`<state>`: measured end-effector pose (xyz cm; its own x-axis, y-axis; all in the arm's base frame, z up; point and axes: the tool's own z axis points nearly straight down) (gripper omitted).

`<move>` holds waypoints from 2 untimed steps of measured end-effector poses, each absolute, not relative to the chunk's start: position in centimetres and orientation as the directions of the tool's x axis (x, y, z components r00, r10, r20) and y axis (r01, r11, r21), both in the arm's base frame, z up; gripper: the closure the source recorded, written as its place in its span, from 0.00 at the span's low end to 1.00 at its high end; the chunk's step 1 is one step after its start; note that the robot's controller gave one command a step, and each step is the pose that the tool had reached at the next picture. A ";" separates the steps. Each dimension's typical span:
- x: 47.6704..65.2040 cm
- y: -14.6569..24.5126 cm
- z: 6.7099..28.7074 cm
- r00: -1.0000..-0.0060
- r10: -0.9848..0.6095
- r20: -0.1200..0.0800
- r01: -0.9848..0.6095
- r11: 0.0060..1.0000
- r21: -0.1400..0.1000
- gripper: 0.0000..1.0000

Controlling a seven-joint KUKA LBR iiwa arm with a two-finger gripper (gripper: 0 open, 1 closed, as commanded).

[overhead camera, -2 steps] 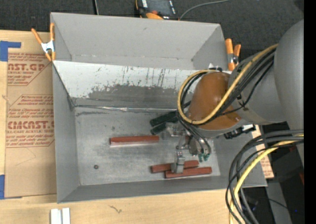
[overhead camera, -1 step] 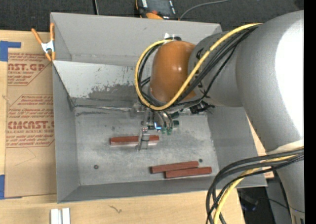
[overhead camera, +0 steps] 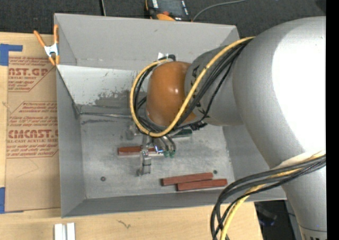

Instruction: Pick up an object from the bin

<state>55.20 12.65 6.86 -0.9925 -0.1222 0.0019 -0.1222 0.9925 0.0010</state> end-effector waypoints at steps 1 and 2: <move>55.3 12.6 7.0 -0.993 -0.121 -0.001 -0.121 0.993 0.001 1.00; 54.8 15.7 20.0 -0.984 -0.176 -0.011 -0.176 0.984 0.002 1.00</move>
Offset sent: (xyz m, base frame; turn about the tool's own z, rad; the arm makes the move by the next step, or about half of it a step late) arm 0.0000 0.0000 0.0000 0.0000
